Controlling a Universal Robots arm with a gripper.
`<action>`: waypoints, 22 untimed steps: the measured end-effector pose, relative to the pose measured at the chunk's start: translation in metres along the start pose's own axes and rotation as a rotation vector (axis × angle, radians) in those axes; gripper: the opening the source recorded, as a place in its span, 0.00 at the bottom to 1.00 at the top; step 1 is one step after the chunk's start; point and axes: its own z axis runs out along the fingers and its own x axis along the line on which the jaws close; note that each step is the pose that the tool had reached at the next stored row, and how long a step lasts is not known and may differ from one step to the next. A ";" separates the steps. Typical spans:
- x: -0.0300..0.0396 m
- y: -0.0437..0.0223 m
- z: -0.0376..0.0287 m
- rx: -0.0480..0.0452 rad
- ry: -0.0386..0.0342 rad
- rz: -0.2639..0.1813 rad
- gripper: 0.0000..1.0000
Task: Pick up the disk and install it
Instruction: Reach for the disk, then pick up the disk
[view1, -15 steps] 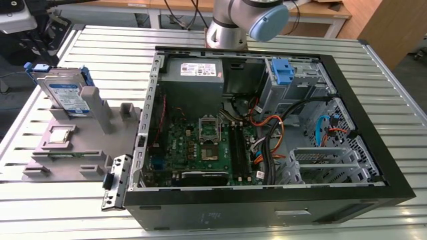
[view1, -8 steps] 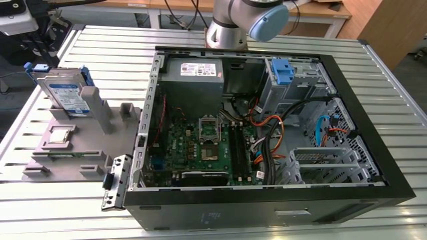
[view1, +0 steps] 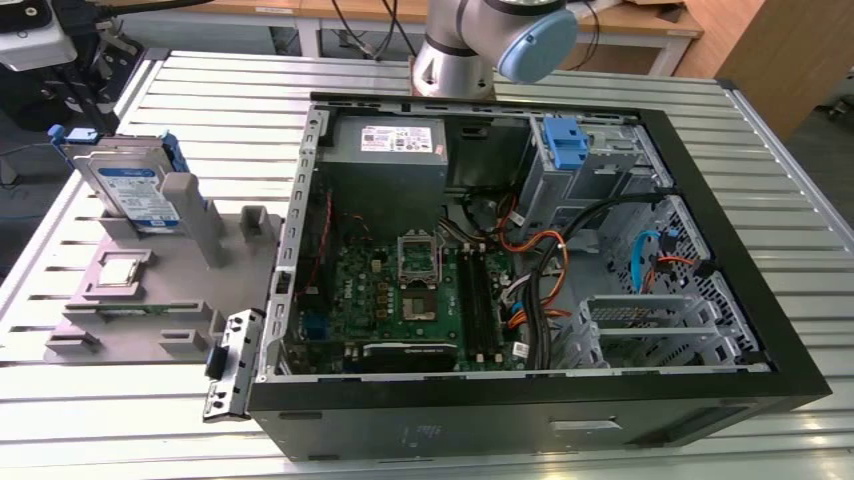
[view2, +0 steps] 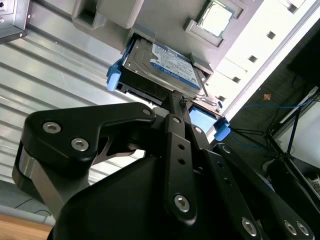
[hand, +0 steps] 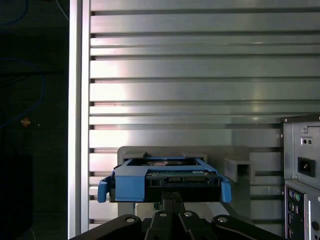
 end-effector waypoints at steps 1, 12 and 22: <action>0.0000 0.0000 0.0000 0.0001 0.0000 0.000 0.11; 0.0000 0.0000 0.0001 0.0018 0.0016 0.000 0.11; 0.0000 0.0000 0.0003 0.0039 0.0059 -0.105 0.11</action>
